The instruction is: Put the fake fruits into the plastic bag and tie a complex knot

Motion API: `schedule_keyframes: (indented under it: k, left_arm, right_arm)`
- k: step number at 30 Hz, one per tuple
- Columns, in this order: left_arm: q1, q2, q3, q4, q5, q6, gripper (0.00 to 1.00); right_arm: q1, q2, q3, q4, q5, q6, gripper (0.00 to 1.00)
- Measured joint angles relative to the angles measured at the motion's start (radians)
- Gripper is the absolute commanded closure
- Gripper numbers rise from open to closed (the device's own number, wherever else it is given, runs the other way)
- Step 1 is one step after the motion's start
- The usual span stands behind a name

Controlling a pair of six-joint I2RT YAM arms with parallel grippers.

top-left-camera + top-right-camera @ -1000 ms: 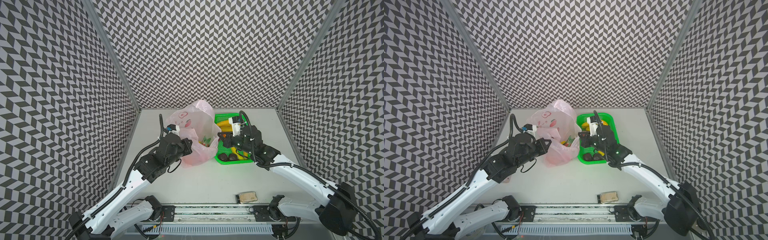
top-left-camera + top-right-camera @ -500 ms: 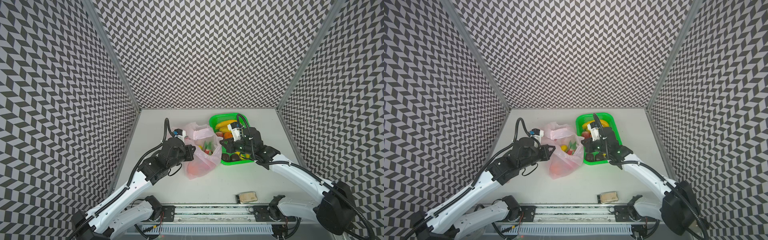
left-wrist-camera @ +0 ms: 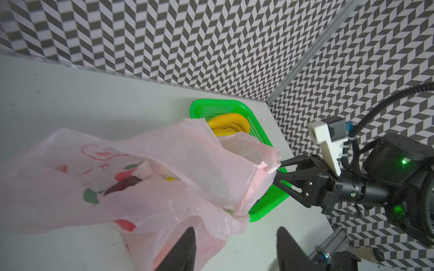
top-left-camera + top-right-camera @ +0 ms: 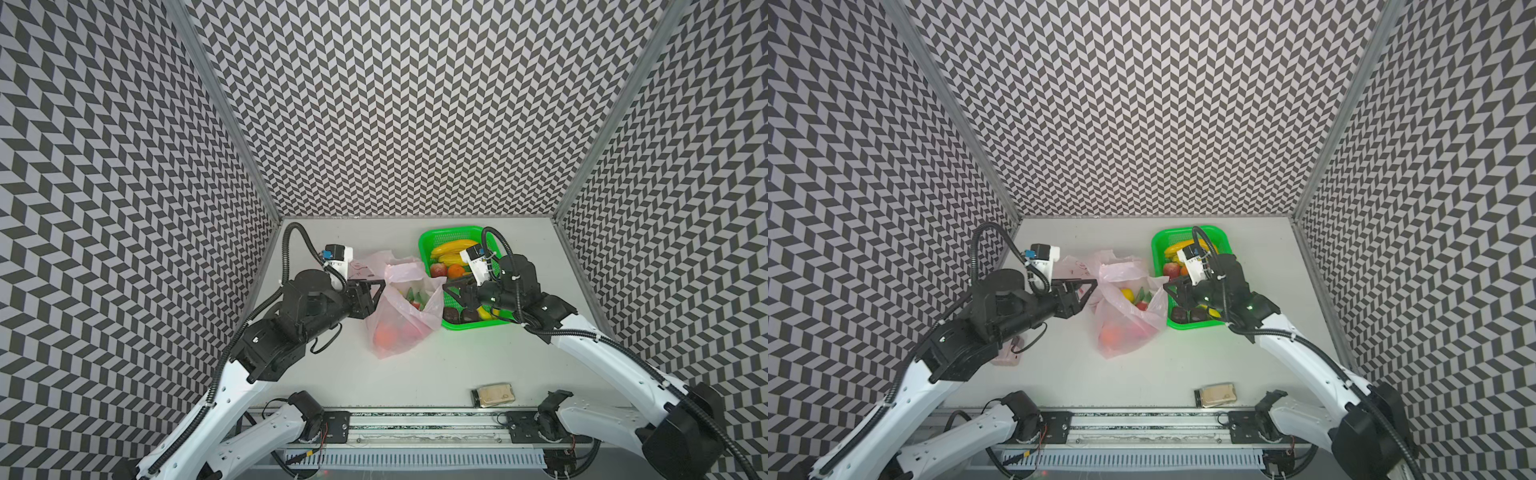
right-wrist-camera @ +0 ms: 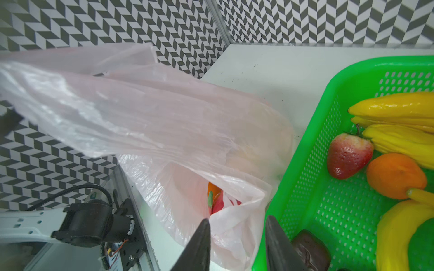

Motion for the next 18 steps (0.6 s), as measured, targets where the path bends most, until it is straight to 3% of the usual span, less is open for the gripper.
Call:
schedule_keyframes:
  k: [5,13,18]
  left_arm:
    - [0.165,0.062,0.085,-0.066,0.065,0.074,0.37]
    - [0.434,0.106,-0.049,-0.073,0.297,0.097,0.3]
    - [0.595,0.093,-0.196,0.038,0.548,0.026,0.2]
  right_arm:
    - [0.0,-0.09,0.0,-0.005,-0.049,-0.074,0.45]
    - [0.011,-0.123,0.001,-0.005,-0.157,-0.154,0.48]
    - [0.112,-0.12,0.002,0.011,-0.135,-0.205,0.22]
